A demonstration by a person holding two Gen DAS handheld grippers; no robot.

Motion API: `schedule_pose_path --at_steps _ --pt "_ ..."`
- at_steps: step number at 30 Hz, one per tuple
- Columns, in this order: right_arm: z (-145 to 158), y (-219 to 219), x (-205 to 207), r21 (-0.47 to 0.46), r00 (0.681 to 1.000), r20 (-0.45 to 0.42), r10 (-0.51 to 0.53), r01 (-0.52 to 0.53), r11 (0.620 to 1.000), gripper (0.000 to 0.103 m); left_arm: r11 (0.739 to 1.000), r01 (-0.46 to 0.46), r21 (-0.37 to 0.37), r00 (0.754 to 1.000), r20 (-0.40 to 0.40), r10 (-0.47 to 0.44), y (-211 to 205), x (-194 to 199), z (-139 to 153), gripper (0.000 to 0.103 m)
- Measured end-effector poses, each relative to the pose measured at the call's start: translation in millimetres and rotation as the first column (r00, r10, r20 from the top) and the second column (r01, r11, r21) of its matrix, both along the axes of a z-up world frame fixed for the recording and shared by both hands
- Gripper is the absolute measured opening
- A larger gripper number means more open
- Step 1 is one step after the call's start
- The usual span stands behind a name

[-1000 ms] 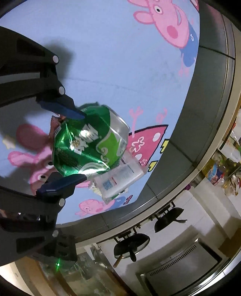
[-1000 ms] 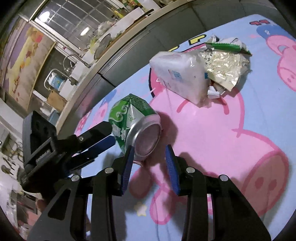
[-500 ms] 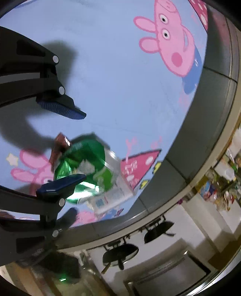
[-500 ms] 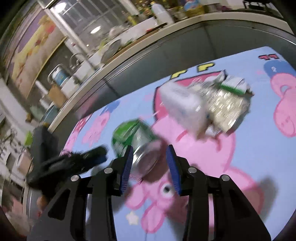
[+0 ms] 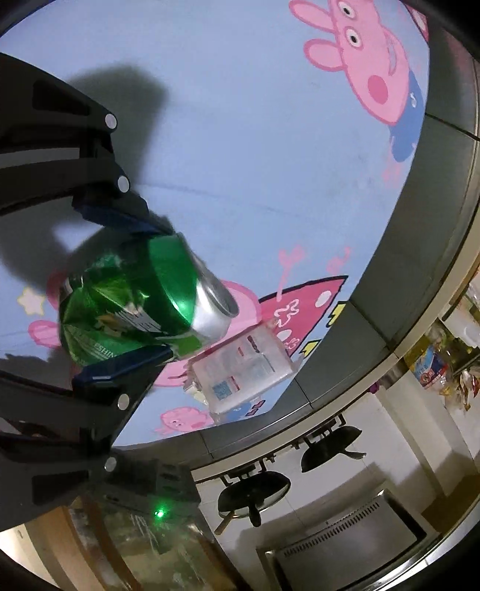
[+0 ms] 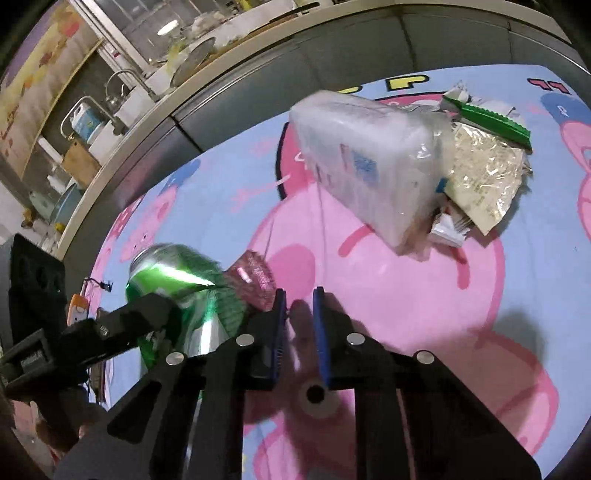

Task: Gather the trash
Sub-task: 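Grasp the pink wrapper with the right tool while the left tool holds the can, then carry can and wrapper over the beige bin and open both tools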

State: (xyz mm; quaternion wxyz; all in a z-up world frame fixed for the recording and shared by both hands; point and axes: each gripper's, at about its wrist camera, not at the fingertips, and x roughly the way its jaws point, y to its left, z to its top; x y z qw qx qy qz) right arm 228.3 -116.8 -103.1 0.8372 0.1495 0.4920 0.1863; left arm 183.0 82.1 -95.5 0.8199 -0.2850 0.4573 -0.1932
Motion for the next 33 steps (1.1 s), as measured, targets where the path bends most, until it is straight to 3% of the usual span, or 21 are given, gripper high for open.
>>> schedule_pose_path --at_steps 3,10,13,18,19,20,21,22,24,25,27,29,30,31,33 --pt "7.6 7.9 -6.5 -0.006 0.999 0.025 0.033 -0.033 0.999 0.015 0.999 -0.015 0.030 0.999 0.038 0.014 1.1 -3.4 7.7 0.052" --pt "28.4 12.6 -19.2 0.007 0.992 0.109 0.059 -0.060 0.998 0.018 0.997 -0.073 -0.026 0.984 0.160 0.076 46.4 -28.1 44.8 0.047" --pt "23.6 3.2 -20.2 0.030 0.995 0.096 0.020 -0.023 0.999 0.029 0.988 -0.149 -0.037 0.965 0.211 0.153 83.0 -46.2 63.4 0.045" --pt "3.6 14.3 -18.1 0.049 0.999 0.036 0.038 -0.040 0.998 0.030 0.971 -0.237 0.030 0.947 0.229 0.224 113.0 -64.5 66.4 0.044" --pt "1.3 20.4 -17.5 0.031 0.998 0.036 0.046 -0.047 0.998 0.038 0.968 -0.245 0.051 0.948 0.224 0.228 114.4 -65.6 63.6 0.043" --pt "-0.1 25.4 -18.3 0.013 0.998 0.047 0.049 -0.049 0.999 0.061 0.967 -0.246 0.065 0.950 0.212 0.227 113.5 -66.2 59.1 0.042" --pt "1.5 30.5 -19.5 -0.009 0.996 0.071 0.049 -0.049 0.999 0.068 0.969 -0.238 0.071 0.956 0.190 0.221 114.0 -65.8 52.1 0.031" --pt "3.5 36.3 -20.1 -0.041 0.993 0.102 0.053 -0.049 0.998 0.072 0.972 -0.225 0.067 0.963 0.165 0.212 113.9 -65.4 45.2 0.022" --pt "5.7 53.6 -17.9 -0.124 0.985 0.142 0.098 -0.081 0.989 0.072 0.974 -0.215 0.077 0.971 0.126 0.204 110.4 -63.6 32.6 0.019" --pt "4.9 59.2 -17.1 -0.149 0.982 0.151 0.113 -0.091 0.985 0.069 0.975 -0.207 0.076 0.973 0.124 0.197 107.8 -64.1 29.6 0.018" --pt "0.7 76.3 -19.2 -0.243 0.970 0.157 0.184 -0.143 0.960 0.038 0.975 -0.195 0.106 0.974 0.137 0.180 99.2 -65.5 29.6 0.016" --pt "0.8 83.5 -28.6 -0.304 0.958 0.183 0.221 -0.159 0.939 0.022 0.972 -0.186 0.146 0.975 0.153 0.164 91.1 -66.7 32.0 0.013" --pt "2.2 82.5 -32.8 -0.299 0.956 0.185 0.230 -0.168 0.939 0.019 0.973 -0.174 0.155 0.976 0.157 0.149 86.3 -66.8 32.3 0.011" --pt "6.2 77.4 -38.8 -0.283 0.955 0.192 0.225 -0.165 0.945 0.009 0.975 -0.160 0.156 0.978 0.157 0.135 81.7 -66.6 32.2 0.010" --pt "12.1 60.8 -50.0 -0.241 0.960 0.200 0.196 -0.146 0.960 0.007 0.978 -0.139 0.155 0.981 0.157 0.115 73.8 -66.5 33.1 0.010"
